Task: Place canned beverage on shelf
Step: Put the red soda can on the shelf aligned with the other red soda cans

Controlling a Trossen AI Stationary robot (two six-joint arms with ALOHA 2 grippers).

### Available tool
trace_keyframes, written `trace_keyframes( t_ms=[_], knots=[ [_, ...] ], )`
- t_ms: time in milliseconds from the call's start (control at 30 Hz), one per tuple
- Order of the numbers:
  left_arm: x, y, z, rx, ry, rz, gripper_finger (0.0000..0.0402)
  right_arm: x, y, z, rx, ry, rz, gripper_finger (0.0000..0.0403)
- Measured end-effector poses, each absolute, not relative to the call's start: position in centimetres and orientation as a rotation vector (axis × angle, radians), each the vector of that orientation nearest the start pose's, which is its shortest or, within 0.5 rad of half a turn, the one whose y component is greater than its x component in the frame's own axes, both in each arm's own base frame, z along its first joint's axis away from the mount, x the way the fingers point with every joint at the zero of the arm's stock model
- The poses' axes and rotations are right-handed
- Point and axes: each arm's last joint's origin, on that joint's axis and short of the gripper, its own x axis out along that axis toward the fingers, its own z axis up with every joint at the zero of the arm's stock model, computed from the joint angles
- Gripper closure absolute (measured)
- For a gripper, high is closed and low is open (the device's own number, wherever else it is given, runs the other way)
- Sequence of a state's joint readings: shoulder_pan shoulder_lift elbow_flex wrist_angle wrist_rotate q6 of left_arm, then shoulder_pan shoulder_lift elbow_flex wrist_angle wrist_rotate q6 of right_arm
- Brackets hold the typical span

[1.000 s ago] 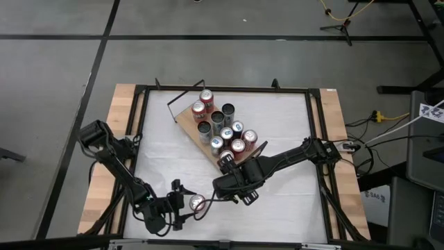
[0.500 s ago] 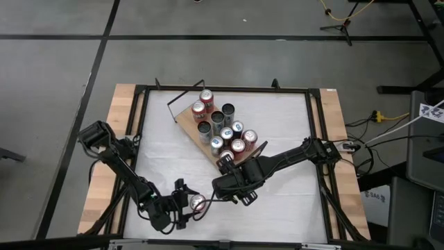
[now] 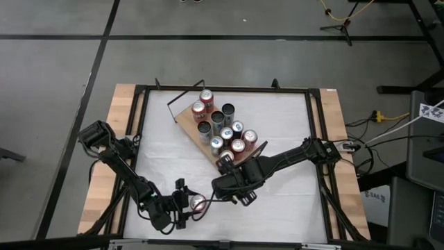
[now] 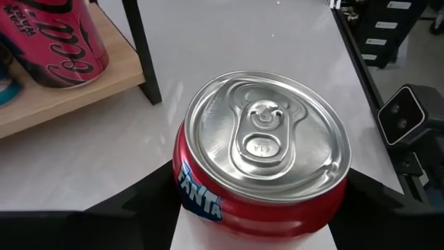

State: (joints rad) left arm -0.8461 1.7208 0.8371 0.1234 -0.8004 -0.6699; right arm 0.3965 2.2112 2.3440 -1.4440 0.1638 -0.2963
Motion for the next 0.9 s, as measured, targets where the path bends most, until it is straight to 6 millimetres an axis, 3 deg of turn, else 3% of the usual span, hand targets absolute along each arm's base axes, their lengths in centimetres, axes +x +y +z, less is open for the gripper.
trace_keyframes(
  t_ms=[367,667,900],
  knots=[
    [22.3,-21.7,16.9,0.016,0.563,0.095,0.0132,41.0,16.7,31.6,-0.606,1.177,0.382,0.0086],
    [21.2,-18.9,21.8,0.058,0.518,0.097,0.0132,41.0,16.7,31.6,-0.604,1.175,0.38,0.0086],
    [19.1,-15.0,26.5,0.1,0.474,0.09,0.0132,41.1,16.7,31.6,-0.603,1.172,0.379,0.0086]
  ],
)
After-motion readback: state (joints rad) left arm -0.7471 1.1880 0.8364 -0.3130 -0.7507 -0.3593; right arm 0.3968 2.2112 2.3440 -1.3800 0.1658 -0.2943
